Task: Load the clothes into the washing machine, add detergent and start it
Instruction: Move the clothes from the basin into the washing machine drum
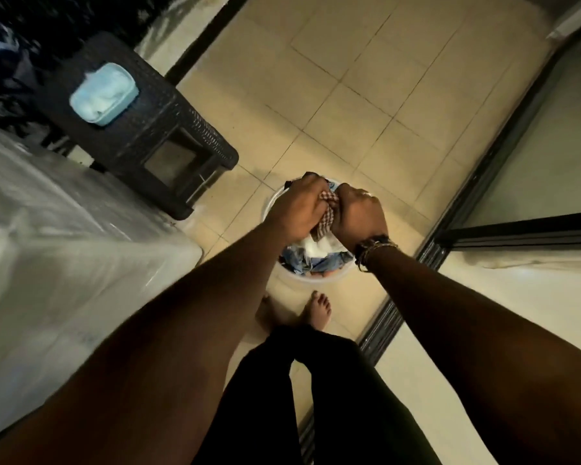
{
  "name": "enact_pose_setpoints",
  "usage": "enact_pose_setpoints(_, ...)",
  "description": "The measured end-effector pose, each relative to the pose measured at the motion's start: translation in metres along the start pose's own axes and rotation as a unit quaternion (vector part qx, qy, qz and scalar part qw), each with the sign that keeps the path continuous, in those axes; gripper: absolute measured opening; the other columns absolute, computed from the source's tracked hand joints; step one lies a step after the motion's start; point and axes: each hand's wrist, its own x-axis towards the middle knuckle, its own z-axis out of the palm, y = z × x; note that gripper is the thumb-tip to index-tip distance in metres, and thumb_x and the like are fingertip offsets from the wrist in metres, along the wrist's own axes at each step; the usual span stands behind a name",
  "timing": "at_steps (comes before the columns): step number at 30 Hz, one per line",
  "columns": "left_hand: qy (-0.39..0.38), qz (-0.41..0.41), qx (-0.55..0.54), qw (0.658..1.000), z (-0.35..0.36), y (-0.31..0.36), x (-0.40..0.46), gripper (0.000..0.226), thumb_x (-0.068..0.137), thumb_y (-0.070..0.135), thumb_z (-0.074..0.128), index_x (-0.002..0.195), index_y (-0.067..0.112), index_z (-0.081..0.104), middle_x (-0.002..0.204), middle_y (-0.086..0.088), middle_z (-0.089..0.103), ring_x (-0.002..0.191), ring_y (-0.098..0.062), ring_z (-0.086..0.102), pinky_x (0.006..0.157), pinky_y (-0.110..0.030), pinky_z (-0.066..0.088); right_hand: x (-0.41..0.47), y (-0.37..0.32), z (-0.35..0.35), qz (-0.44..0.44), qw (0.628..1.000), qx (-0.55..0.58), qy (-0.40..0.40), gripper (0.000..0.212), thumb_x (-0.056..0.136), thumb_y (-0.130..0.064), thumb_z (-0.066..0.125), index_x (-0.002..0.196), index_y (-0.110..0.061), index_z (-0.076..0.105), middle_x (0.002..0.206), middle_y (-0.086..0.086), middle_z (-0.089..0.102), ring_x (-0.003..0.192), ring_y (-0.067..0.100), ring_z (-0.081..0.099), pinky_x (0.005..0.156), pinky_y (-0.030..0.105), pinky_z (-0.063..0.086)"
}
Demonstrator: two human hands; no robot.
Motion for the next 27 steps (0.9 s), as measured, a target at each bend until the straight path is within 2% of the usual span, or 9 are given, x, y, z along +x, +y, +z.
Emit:
enact_pose_setpoints(2,0.003,-0.001,-0.035,0.999,-0.032,0.026,-0.006,0.032,0.084,0.024,0.044,0.109,0.009,0.058,0.111,-0.012,0.058,0.103,-0.032,0.057,0.085,-0.04,0.046,-0.003,-0.017,-0.042,-0.005,1.0,-0.005,0.013,0.032,0.084,-0.038,0.038,0.095,-0.012,0.054,0.079,0.017,0.065,0.072,0.039,0.061,0.063,0.039,0.045)
enact_pose_setpoints(5,-0.009,-0.007,-0.056,0.998,-0.071,0.059,-0.011,0.037,0.081,0.027,0.046,0.11,0.011,0.062,0.11,-0.01,0.061,0.102,-0.028,0.059,0.086,-0.037,0.047,0.002,-0.033,-0.097,-0.023,0.999,-0.046,0.005,0.024,0.08,-0.036,0.051,0.092,-0.016,0.057,0.085,0.012,0.066,0.08,0.037,0.063,0.062,0.035,0.045)
enact_pose_setpoints(8,-0.014,0.001,-0.051,0.999,-0.103,0.084,-0.018,0.028,0.085,0.02,0.054,0.11,0.013,0.066,0.109,-0.008,0.067,0.1,-0.026,0.062,0.088,-0.04,0.051,0.008,-0.044,-0.144,-0.074,0.993,-0.095,-0.023,0.022,0.078,-0.038,0.058,0.085,-0.019,0.064,0.086,0.008,0.067,0.082,0.034,0.064,0.063,0.03,0.042)
enact_pose_setpoints(11,-0.021,0.008,-0.031,0.999,-0.125,0.104,-0.021,0.023,0.088,0.011,0.058,0.109,0.012,0.068,0.107,-0.009,0.07,0.097,-0.026,0.063,0.086,-0.041,0.052,0.011,-0.053,-0.179,-0.112,0.983,-0.132,-0.062,0.023,0.081,-0.039,0.059,0.085,-0.018,0.068,0.084,0.008,0.069,0.079,0.034,0.065,0.064,0.032,0.049)
enact_pose_setpoints(13,-0.026,0.012,-0.021,0.999,-0.134,0.116,-0.022,0.02,0.091,0.013,0.06,0.109,0.011,0.068,0.106,-0.01,0.071,0.097,-0.027,0.064,0.087,-0.041,0.052,0.009,-0.056,-0.192,-0.124,0.979,-0.143,-0.068,0.025,0.086,-0.04,0.058,0.087,-0.017,0.068,0.083,0.01,0.07,0.077,0.034,0.065,0.064,0.035,0.052)
enact_pose_setpoints(16,-0.03,0.02,-0.006,0.999,-0.148,0.131,-0.02,0.018,0.092,0.02,0.059,0.106,0.015,0.069,0.102,-0.009,0.072,0.094,-0.027,0.065,0.085,-0.044,0.054,0.01,-0.055,-0.207,-0.128,0.98,-0.143,-0.052,0.032,0.093,-0.045,0.053,0.092,-0.017,0.069,0.085,0.011,0.07,0.077,0.033,0.064,0.063,0.032,0.048)
enact_pose_setpoints(21,-0.039,0.013,0.026,0.999,-0.165,0.147,-0.02,0.024,0.094,0.037,0.058,0.106,0.023,0.075,0.102,-0.004,0.074,0.093,-0.023,0.067,0.085,-0.041,0.056,0.014,-0.053,-0.226,-0.147,0.975,-0.158,-0.058,0.049,0.093,-0.057,0.038,0.093,-0.018,0.068,0.092,0.008,0.067,0.081,0.031,0.063,0.063,0.032,0.046)
enact_pose_setpoints(25,-0.052,0.009,0.014,0.999,-0.166,0.152,-0.024,0.022,0.098,0.033,0.057,0.101,0.018,0.072,0.097,-0.006,0.073,0.092,-0.026,0.068,0.08,-0.04,0.056,0.01,-0.055,-0.235,-0.155,0.974,-0.153,-0.065,0.047,0.097,-0.054,0.039,0.087,-0.018,0.066,0.088,0.007,0.066,0.078,0.028,0.061,0.062,0.034,0.049)
enact_pose_setpoints(27,-0.059,0.007,-0.007,0.998,-0.167,0.157,-0.027,0.021,0.101,0.027,0.052,0.101,0.012,0.066,0.095,-0.007,0.069,0.094,-0.03,0.066,0.077,-0.036,0.052,0.007,-0.056,-0.238,-0.15,0.976,-0.138,-0.072,0.042,0.101,-0.048,0.04,0.085,-0.017,0.064,0.084,0.008,0.066,0.074,0.027,0.058,0.061,0.034,0.046)
